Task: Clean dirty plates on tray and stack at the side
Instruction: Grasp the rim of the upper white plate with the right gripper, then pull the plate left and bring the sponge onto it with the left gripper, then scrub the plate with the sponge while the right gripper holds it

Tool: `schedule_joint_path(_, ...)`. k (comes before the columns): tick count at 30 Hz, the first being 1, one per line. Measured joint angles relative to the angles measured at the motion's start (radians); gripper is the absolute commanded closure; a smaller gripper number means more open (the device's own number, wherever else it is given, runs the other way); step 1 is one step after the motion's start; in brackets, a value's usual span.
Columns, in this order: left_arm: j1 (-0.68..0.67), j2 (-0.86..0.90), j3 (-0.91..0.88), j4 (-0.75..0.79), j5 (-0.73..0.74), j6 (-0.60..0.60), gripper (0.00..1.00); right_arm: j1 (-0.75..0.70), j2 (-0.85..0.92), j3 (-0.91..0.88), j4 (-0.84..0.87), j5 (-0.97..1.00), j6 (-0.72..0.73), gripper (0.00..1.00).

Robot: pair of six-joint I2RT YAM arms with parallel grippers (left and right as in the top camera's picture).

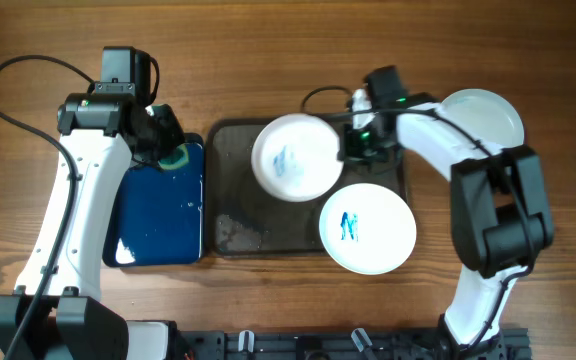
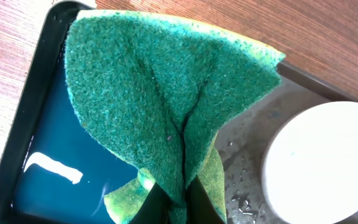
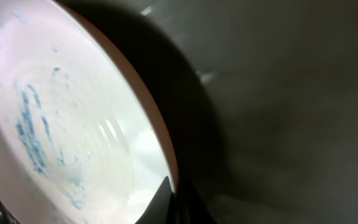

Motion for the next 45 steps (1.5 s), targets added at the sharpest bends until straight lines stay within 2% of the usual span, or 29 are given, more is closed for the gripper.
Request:
schedule_joint_path(6, -0.058, 0.000, 0.000, 0.006, 0.040, 0.056, 0.96, 0.061, 0.000, 0.000, 0.000, 0.032, 0.063, 0.95)
schedule_joint_path(11, -0.154, 0.030, 0.001, 0.079, 0.169, 0.100, 0.96, 0.062, 0.000, 0.000, 0.000, 0.032, 0.086, 0.95)
schedule_joint_path(20, -0.332, 0.322, 0.002, 0.166, 0.299, 0.114, 0.96, 0.061, 0.000, 0.000, -0.001, 0.033, 0.093, 0.95)
schedule_joint_path(30, -0.467, 0.512, 0.006, 0.361, 0.426, 0.077, 0.96, 0.061, 0.000, 0.000, -0.010, 0.039, 0.116, 0.95)
schedule_joint_path(37, -0.449, 0.529, 0.042, 0.274, 0.353, 0.034, 0.96, 0.061, 0.000, 0.000, -0.014, 0.042, 0.116, 0.95)
schedule_joint_path(45, -0.340, 0.528, 0.058, 0.153, 0.224, -0.051, 0.96, 0.077, 0.000, 0.000, -0.013, 0.018, 0.131, 0.95)
